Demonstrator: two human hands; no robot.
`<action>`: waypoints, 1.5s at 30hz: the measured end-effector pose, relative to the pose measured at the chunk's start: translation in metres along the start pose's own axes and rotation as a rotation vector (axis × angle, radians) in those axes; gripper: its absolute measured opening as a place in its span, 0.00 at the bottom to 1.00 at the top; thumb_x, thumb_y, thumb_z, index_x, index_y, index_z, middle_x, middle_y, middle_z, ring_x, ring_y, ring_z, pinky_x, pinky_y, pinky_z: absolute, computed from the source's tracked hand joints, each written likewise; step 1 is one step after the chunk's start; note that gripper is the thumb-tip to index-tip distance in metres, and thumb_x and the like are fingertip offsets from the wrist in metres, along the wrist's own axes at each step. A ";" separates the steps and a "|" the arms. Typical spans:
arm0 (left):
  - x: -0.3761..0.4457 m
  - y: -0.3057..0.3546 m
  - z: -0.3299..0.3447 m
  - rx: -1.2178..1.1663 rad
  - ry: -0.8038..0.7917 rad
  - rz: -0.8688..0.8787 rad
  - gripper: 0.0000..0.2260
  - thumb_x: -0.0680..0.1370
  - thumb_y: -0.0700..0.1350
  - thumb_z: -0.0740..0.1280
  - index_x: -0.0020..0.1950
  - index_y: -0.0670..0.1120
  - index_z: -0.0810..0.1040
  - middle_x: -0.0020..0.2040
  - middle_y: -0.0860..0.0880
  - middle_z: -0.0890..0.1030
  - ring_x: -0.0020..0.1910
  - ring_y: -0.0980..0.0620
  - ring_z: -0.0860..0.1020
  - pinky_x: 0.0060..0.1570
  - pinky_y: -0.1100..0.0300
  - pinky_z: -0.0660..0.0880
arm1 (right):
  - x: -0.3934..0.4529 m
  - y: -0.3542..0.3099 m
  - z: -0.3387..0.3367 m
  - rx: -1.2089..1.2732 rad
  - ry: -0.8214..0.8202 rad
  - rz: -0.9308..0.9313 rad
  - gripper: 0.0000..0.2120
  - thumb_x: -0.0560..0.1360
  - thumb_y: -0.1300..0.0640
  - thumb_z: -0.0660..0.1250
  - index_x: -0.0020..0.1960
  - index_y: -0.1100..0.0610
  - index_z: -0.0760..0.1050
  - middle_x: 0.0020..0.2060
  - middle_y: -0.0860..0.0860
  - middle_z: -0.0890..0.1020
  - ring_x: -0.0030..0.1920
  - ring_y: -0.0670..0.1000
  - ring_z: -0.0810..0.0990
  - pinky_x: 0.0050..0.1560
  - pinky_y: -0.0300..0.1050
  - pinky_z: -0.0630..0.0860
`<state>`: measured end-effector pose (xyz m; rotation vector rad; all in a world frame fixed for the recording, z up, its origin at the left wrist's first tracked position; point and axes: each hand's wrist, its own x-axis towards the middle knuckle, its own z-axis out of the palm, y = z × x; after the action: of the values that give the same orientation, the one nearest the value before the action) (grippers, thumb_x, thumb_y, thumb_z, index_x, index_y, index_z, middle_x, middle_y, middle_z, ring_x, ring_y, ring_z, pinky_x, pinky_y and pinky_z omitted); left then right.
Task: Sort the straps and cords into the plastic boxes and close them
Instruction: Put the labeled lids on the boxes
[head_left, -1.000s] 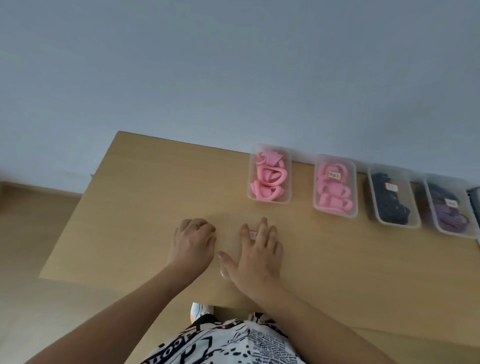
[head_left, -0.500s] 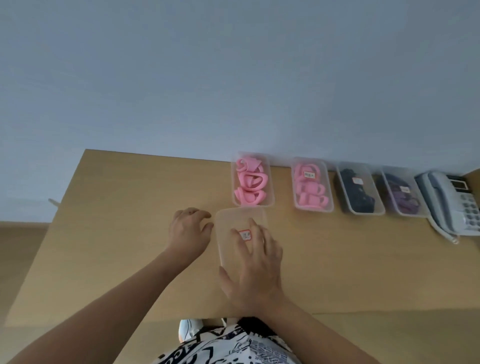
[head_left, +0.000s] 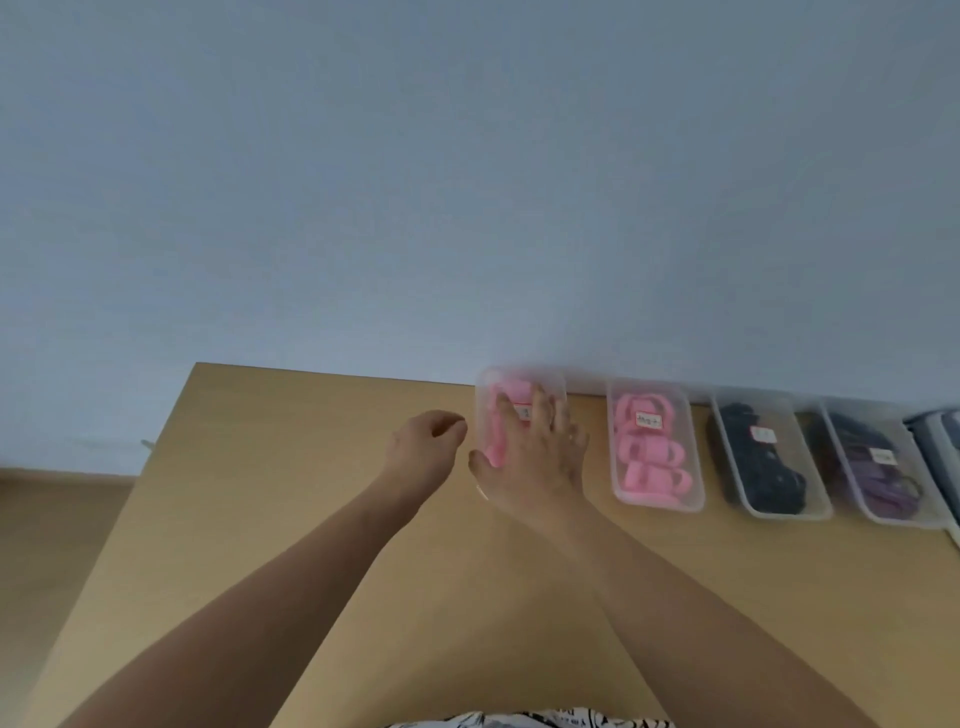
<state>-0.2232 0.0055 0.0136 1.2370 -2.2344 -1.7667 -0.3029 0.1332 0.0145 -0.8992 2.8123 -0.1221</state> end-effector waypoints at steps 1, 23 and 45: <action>0.004 0.002 0.002 -0.025 -0.008 -0.012 0.06 0.79 0.49 0.65 0.48 0.57 0.83 0.48 0.57 0.84 0.50 0.52 0.82 0.55 0.48 0.81 | 0.004 0.001 0.003 0.002 -0.007 -0.006 0.40 0.71 0.32 0.56 0.79 0.45 0.53 0.79 0.59 0.53 0.78 0.64 0.50 0.68 0.67 0.58; 0.039 0.005 0.027 -0.021 0.043 -0.098 0.05 0.79 0.46 0.69 0.44 0.51 0.82 0.42 0.52 0.85 0.43 0.53 0.83 0.40 0.59 0.78 | 0.017 0.008 0.037 -0.022 -0.034 -0.083 0.41 0.75 0.27 0.41 0.81 0.49 0.44 0.80 0.62 0.40 0.79 0.64 0.36 0.76 0.62 0.33; 0.035 0.010 0.029 0.438 -0.061 0.362 0.33 0.77 0.31 0.64 0.81 0.49 0.62 0.81 0.53 0.62 0.78 0.51 0.63 0.68 0.66 0.60 | 0.019 0.026 0.028 -0.034 -0.021 -0.099 0.36 0.79 0.36 0.39 0.82 0.52 0.43 0.81 0.62 0.43 0.80 0.64 0.41 0.79 0.60 0.45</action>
<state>-0.2665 0.0090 -0.0028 0.7495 -2.7595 -1.2452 -0.3276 0.1426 -0.0195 -1.0412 2.7590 -0.0779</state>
